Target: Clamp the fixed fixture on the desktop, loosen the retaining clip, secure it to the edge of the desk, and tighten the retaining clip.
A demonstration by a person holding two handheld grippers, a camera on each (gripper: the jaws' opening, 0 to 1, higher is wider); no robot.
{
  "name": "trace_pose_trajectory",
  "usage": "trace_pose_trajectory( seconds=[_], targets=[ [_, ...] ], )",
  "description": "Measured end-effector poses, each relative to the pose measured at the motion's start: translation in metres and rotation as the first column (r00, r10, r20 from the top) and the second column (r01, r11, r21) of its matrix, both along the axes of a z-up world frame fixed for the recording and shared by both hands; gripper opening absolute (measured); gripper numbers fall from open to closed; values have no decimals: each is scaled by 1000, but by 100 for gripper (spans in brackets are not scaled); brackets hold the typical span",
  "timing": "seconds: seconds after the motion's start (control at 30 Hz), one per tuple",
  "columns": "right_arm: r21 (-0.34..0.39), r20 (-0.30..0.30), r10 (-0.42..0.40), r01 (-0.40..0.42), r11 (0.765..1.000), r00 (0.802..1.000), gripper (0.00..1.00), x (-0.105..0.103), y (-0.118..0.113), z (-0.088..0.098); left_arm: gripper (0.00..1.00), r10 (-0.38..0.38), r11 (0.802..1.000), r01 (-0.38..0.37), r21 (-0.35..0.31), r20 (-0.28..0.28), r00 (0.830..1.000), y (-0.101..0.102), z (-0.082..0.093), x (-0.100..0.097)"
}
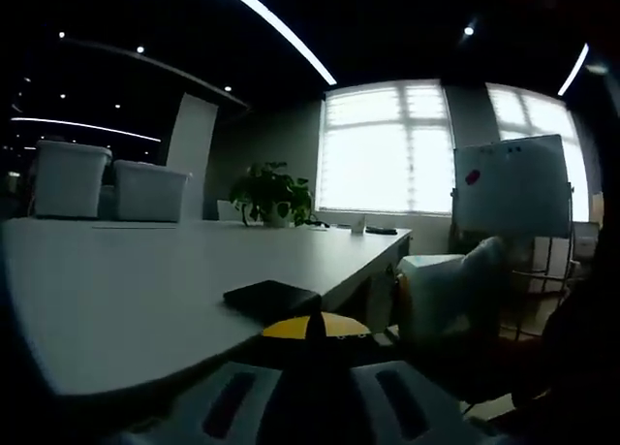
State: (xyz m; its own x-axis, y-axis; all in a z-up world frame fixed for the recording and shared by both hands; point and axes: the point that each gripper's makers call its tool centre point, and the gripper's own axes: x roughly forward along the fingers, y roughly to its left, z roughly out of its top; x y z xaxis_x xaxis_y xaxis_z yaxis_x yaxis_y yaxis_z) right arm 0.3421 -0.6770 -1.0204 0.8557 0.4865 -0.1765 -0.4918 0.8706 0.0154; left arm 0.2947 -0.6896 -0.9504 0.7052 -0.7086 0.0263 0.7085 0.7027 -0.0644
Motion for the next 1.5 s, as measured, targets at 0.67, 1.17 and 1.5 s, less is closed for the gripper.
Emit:
trace_pose_trajectory(
  seconds=[0.67, 1.17, 1.5],
  targets=[
    [-52, 59, -32, 35, 998, 998, 22, -17, -14, -6, 1, -10, 1000, 10, 11, 16, 1000, -2, -1, 0],
    [-15, 84, -298, 300, 954, 951, 39, -17, -19, -30, 1, -12, 1000, 12, -2, -10, 1000, -3, -1, 3],
    [90, 94, -461, 454, 886, 882, 39, -5, -12, -21, 1, -15, 1000, 15, -15, -15, 1000, -2, -1, 3]
  ],
)
